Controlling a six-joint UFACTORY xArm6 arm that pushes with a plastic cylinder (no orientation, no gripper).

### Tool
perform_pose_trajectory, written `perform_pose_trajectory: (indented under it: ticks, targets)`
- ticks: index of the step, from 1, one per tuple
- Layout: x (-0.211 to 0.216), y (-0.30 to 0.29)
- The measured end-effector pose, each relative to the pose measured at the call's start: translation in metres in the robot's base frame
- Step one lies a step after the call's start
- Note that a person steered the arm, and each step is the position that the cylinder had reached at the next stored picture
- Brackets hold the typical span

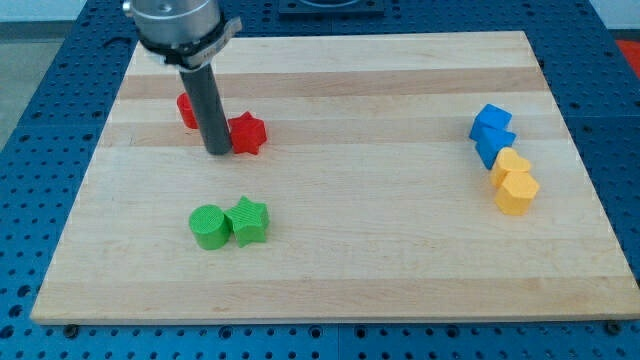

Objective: Push red star up and down

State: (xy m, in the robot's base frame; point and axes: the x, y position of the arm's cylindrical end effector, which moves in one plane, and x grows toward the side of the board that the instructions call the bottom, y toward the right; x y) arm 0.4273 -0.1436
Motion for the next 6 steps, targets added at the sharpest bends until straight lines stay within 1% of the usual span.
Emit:
perform_pose_trajectory:
  ticks: [1,3,4,5,6]
  targets:
    - [0.009,0.0]
    - [0.06,0.007]
    - [0.048,0.007]
    - [-0.039,0.021]
    - [-0.111,0.028]
